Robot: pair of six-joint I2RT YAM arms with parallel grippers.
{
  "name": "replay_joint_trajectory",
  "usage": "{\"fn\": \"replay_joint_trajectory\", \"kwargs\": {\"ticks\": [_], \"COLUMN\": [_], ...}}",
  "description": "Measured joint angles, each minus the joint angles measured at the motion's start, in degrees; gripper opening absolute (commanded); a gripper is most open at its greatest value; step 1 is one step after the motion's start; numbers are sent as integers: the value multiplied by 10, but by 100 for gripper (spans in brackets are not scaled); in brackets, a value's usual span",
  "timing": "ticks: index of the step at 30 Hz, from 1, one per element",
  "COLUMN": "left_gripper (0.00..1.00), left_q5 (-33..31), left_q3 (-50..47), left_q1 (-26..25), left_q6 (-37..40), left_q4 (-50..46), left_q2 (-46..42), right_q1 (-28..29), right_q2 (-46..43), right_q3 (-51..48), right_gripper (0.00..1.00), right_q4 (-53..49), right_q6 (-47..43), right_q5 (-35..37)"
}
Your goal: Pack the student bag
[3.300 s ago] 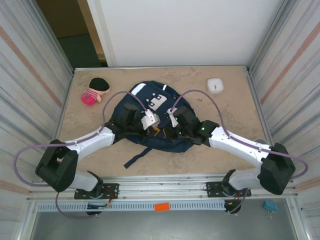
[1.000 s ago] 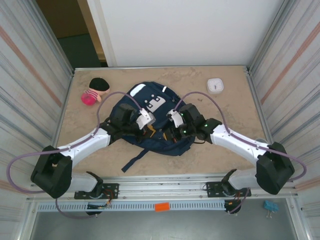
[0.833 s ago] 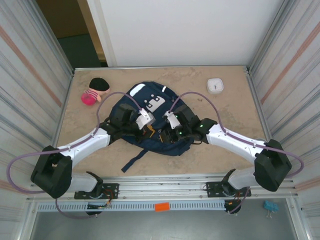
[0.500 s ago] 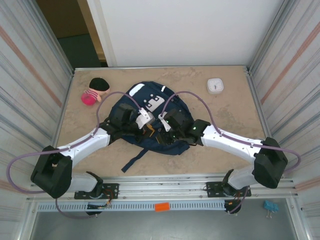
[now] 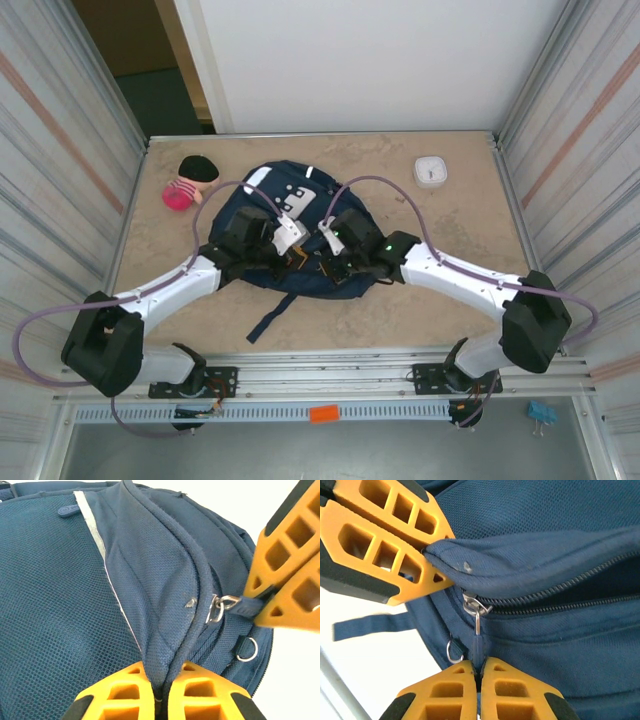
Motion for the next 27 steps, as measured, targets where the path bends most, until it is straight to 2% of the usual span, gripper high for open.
{"fn": "replay_joint_trajectory", "kwargs": {"ticks": [9, 19, 27], "left_gripper": [0, 0, 0], "left_q5": [-11, -13, 33], "left_q3": [2, -5, -28], "left_q1": [-3, -3, 4], "left_q6": [4, 26, 69], "left_q4": [-4, -6, -8], "left_q2": [0, -16, -47], "right_q1": [-74, -120, -137], "right_q2": [-11, -16, -16], "right_q3": [8, 5, 3], "right_gripper": [0, 0, 0], "right_q4": [-26, -33, -26], "right_q6": [30, 44, 30], "right_q5": [-137, -136, -126]}}
